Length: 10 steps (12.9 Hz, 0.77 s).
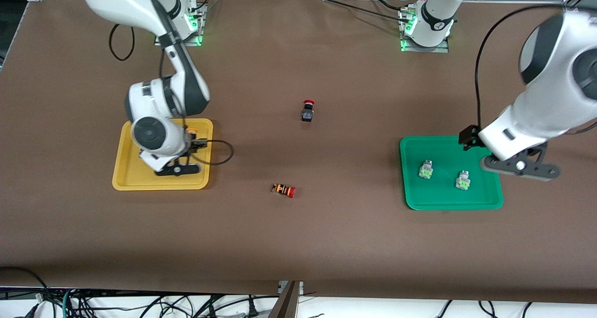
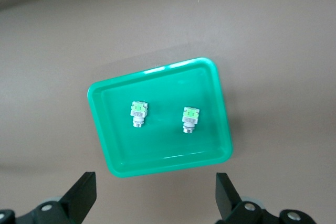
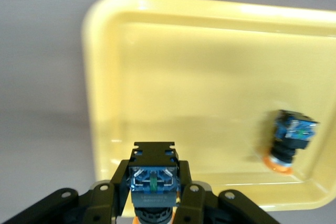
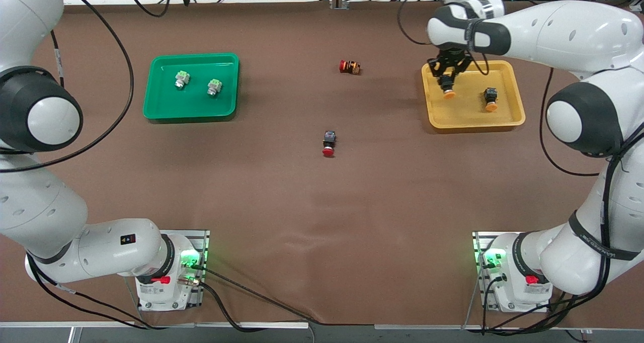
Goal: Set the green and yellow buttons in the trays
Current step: 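Open the left gripper over the green tray and raise it away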
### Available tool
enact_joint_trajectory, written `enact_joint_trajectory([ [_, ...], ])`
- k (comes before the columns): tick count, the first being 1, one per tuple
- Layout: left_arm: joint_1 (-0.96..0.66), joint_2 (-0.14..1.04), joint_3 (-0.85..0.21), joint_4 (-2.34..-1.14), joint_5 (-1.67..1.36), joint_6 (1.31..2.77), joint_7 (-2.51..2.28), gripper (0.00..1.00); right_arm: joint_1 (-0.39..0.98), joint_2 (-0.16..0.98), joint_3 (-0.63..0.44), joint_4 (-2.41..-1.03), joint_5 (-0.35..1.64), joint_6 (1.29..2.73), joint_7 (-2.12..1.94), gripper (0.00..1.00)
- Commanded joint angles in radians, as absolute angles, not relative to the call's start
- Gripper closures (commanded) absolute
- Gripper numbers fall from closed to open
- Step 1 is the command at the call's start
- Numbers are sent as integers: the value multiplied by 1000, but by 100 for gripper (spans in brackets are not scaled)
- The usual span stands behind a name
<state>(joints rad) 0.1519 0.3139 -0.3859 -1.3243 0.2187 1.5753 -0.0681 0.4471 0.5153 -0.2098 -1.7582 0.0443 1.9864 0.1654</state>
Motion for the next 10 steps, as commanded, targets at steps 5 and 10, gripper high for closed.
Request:
enact_joint_trajectory([
  [5, -74, -3, -25, -1715, 54, 1763, -61, 0, 422, 581, -198, -1756, 69, 2011, 153, 1],
  [10, -69, 34, -25, -1660, 54, 1707, -55, 0, 401, 542, -187, -1707, 66, 1953, 149, 0],
])
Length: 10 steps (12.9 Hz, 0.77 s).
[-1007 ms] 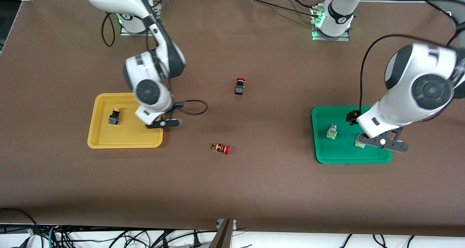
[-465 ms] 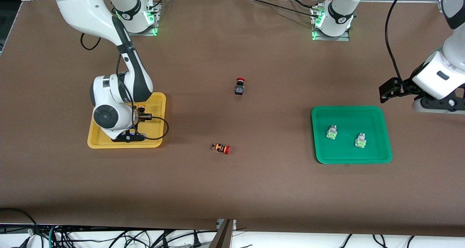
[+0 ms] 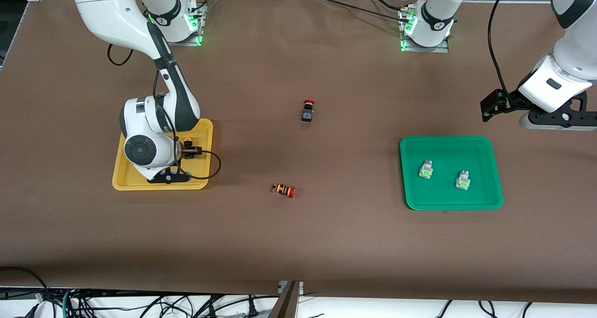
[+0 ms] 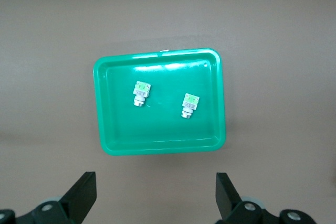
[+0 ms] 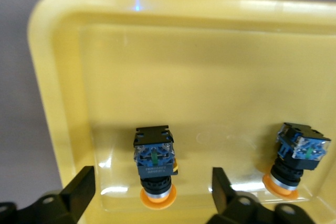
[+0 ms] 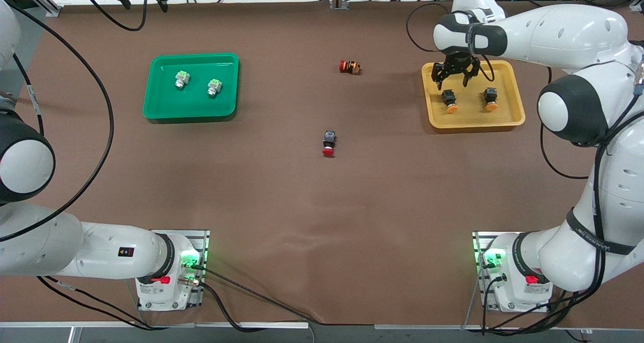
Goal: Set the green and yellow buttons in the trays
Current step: 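Open the left gripper over the green tray and raise it away, then release the blue button in the yellow tray and withdraw the right gripper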
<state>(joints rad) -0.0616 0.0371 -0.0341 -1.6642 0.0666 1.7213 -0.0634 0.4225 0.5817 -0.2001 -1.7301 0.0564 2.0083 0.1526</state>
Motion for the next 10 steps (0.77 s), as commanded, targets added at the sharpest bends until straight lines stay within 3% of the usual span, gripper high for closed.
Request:
enact_joint_trajectory([
  [1, -71, 34, -25, -1660, 54, 1707, -57, 0, 365, 514, -154, -1703, 63, 1925, 149, 0],
  [6, -71, 34, -31, -1660, 54, 1704, -60, 0, 132, 300, 61, -1707, -30, 1723, 150, 0],
  [10, -74, 34, -32, -1660, 54, 1704, -63, 0, 51, 54, 98, -1706, -25, 1576, 146, 0],
])
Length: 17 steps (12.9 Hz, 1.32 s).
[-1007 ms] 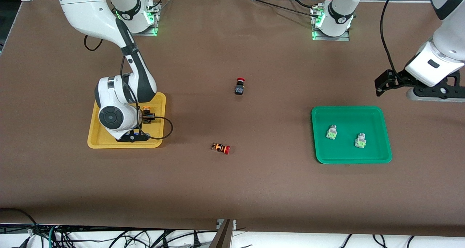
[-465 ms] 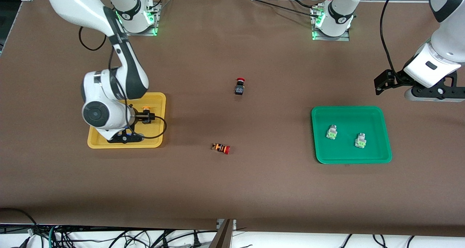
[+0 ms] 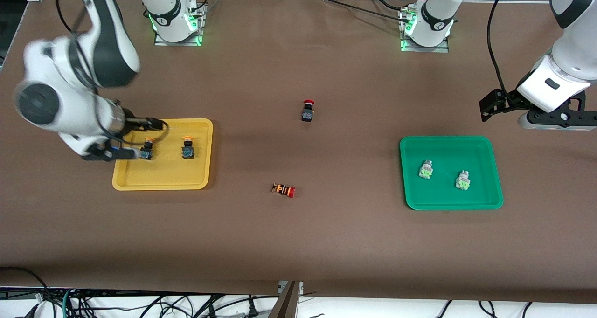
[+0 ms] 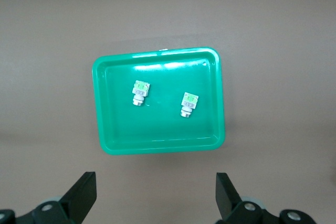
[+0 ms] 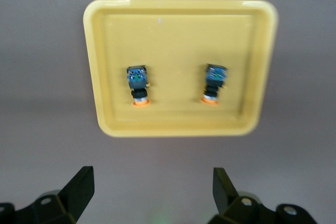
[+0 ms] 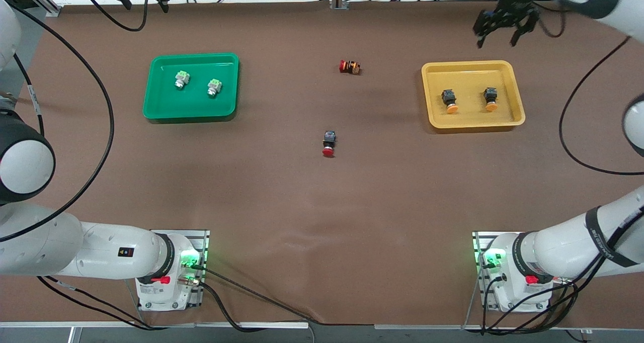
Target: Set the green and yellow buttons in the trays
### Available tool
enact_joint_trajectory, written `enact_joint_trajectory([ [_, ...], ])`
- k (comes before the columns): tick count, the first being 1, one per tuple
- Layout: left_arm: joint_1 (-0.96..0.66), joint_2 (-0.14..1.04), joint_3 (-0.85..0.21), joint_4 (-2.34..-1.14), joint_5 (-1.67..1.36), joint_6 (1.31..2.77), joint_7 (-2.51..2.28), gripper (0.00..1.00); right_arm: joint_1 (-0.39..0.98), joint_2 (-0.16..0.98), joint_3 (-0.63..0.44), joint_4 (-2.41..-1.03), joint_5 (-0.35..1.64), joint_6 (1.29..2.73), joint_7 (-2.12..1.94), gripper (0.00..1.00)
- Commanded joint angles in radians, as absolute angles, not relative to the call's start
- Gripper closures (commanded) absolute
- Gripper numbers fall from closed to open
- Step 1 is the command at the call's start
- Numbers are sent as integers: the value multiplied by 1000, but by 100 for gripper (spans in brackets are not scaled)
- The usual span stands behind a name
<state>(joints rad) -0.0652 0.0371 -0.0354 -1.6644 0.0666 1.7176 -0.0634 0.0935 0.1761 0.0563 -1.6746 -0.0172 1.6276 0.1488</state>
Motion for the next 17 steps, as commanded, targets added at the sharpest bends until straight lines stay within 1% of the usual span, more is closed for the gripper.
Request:
enact_joint_trajectory([
  [1, -74, 32, -32, -1658, 54, 1704, -61, 0, 40, 14, 133, -1704, -34, 1531, 146, 0],
  [2, -74, 32, -32, -1658, 54, 1704, -61, 0, 17, -7, 164, -1697, -34, 1487, 143, 0],
  [3, -74, 32, -34, -1658, 54, 1704, -61, 0, 11, -17, 167, -1669, -32, 1435, 140, 0],
  [4, -74, 32, -34, -1658, 54, 1700, -61, 0, 6, -12, 160, -1611, -32, 1395, 140, 0],
  [6, -74, 34, -34, -1658, 54, 1698, -61, 0, 5, -14, 138, -1546, -55, 1390, 144, 0],
  [7, -74, 32, -32, -1658, 54, 1698, -61, 0, 5, -20, 146, -1527, -96, 1373, 140, 0],
  [10, -74, 34, -32, -1658, 54, 1697, -61, 0, 5, -22, 147, -1513, -95, 1324, 130, 0],
  [13, -75, 34, -32, -1657, 54, 1697, -61, 0, 8, -5, 117, -1503, -40, 1324, 137, 0],
  [17, -75, 32, -32, -1657, 54, 1697, -61, 0, 6, -2, 117, -1502, -38, 1324, 141, 0],
])
